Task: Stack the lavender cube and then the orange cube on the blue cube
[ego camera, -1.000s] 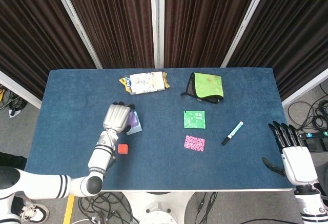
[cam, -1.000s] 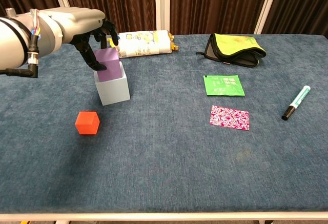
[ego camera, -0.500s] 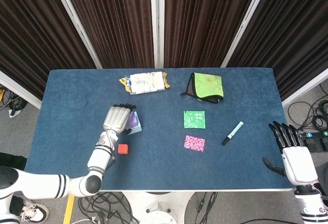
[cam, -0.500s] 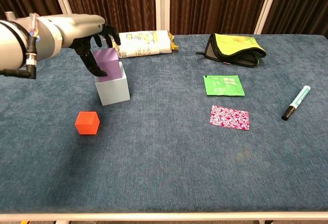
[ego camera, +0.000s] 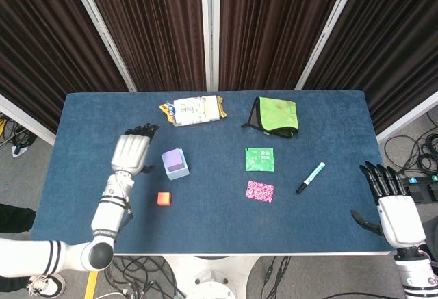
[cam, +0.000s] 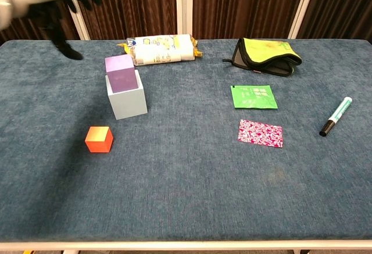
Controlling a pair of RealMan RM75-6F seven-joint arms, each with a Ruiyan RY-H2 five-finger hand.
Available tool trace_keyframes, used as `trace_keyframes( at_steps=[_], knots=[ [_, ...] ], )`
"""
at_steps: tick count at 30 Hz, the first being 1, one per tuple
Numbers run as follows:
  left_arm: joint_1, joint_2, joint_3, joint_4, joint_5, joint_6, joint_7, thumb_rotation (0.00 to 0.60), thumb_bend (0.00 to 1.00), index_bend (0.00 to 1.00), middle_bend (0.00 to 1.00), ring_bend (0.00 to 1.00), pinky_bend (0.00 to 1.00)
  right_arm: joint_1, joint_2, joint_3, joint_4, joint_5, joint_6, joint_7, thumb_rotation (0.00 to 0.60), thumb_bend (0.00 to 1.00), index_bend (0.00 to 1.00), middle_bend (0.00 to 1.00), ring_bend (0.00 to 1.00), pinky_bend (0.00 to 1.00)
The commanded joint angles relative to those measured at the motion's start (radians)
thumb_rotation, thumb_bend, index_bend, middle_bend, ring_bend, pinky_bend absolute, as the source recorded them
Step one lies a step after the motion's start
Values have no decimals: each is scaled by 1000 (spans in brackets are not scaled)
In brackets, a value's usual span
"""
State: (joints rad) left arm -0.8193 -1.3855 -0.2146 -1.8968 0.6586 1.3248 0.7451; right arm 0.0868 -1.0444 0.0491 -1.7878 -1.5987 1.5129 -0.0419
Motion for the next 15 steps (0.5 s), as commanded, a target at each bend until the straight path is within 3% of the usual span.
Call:
trace_keyframes(
  at_steps=[1, 7, 15],
  knots=[
    [113, 90, 87, -56, 182, 38, -145, 600, 190, 235, 319, 214, 270, 1, -1, 1, 0, 2, -1, -1, 600, 130, 23, 50, 0, 0],
    [231, 188, 255, 51, 541, -1, -389, 600, 190, 365, 406, 242, 321, 2, -11, 0, 1, 3, -6, -20, 600, 130, 23, 49, 0, 0],
    [243, 204, 365, 234, 838, -95, -607, 600, 190, 391, 460, 294, 382, 5, -18, -1, 1, 6, -12, -36, 600, 130, 23, 49, 0, 0]
  ],
)
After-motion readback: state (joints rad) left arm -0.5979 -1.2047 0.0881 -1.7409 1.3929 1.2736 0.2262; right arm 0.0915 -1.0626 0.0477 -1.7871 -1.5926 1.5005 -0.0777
